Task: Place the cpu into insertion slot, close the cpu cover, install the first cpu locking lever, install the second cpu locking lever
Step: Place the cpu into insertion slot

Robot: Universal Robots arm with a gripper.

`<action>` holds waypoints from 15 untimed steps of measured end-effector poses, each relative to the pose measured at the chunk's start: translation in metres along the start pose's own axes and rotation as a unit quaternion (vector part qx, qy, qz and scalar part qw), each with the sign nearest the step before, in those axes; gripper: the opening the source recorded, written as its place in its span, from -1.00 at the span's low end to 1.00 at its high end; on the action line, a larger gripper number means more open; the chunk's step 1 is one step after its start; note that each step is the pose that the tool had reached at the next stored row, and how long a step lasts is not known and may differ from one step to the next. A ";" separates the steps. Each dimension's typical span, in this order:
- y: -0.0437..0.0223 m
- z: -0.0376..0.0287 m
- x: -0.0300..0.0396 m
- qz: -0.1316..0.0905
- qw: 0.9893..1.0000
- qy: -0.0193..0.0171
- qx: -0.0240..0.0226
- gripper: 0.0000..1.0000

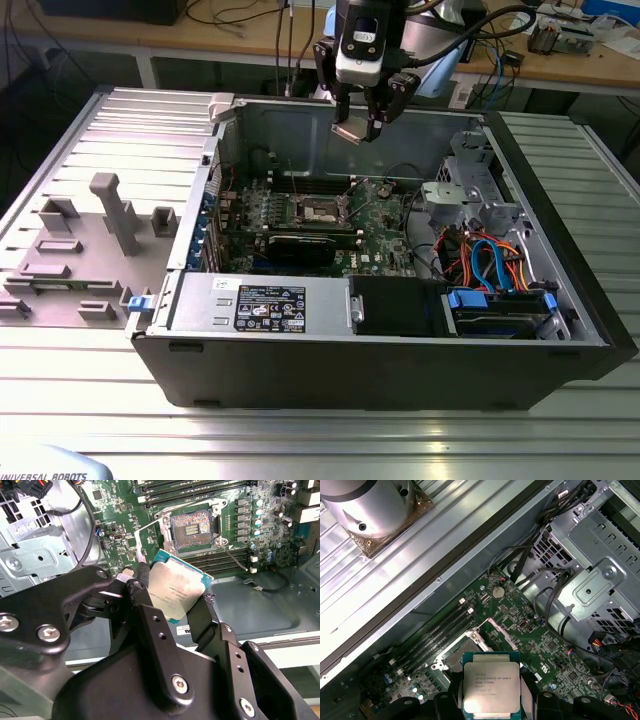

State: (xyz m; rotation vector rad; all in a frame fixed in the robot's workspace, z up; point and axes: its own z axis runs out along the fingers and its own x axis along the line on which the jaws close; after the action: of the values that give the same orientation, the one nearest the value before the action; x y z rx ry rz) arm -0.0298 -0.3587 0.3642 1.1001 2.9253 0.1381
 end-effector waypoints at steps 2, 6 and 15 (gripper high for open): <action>0.0000 0.0000 0.0000 0.000 1.000 0.000 0.000 0.08; 0.0000 0.0001 0.0000 0.005 1.000 -0.001 0.000 0.08; -0.0001 0.0011 0.0000 0.039 0.999 -0.004 -0.001 0.08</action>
State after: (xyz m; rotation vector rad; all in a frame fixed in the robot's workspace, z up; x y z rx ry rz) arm -0.0298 -0.3587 0.3630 1.2136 2.8762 0.1363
